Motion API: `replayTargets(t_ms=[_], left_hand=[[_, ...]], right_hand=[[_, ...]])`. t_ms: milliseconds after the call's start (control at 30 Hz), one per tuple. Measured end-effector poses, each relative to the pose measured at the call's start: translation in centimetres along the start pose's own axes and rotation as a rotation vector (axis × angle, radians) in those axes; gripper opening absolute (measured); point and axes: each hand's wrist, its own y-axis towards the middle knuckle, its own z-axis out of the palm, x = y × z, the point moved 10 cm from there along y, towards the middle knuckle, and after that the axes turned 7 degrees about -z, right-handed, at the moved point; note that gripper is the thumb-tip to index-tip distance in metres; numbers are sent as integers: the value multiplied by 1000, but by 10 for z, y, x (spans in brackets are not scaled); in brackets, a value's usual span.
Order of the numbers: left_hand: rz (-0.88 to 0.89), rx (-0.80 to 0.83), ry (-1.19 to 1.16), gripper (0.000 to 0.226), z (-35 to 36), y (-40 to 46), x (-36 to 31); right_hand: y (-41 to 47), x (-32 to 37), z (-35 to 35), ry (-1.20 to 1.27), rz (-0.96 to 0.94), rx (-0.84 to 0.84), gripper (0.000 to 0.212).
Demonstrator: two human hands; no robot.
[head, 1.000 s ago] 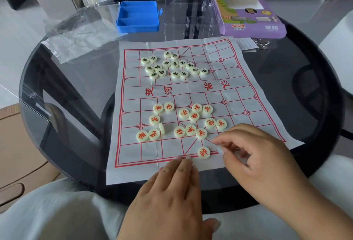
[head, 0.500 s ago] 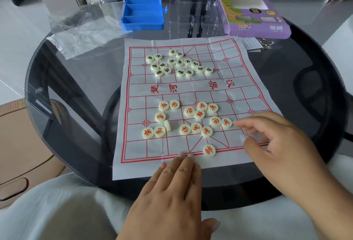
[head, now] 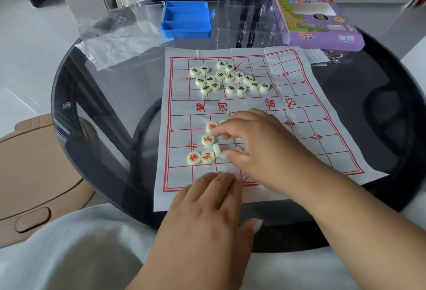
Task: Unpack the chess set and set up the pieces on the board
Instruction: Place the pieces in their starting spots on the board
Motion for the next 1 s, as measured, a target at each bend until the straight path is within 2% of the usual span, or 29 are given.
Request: replayTargets(t_ms=[167,533,767,900,1000], left_hand=[[-43,31,22,50,-1,2,10],[-82,99,-66,37,-2,18,20],[-87,51,-63,33,-7,22,21],[-86,13,-53,19,-9,23,20],[-85,14,-53,24,-9,24,21]], right_hand=[[10,3,14,-60,-39,85,32],[5,-3,10,-26,16,32,30],[3,-3,10,-30,18,45,30],[3,-2,10,-34,17,51,30],[3,-2,10,-36,19,54,30]])
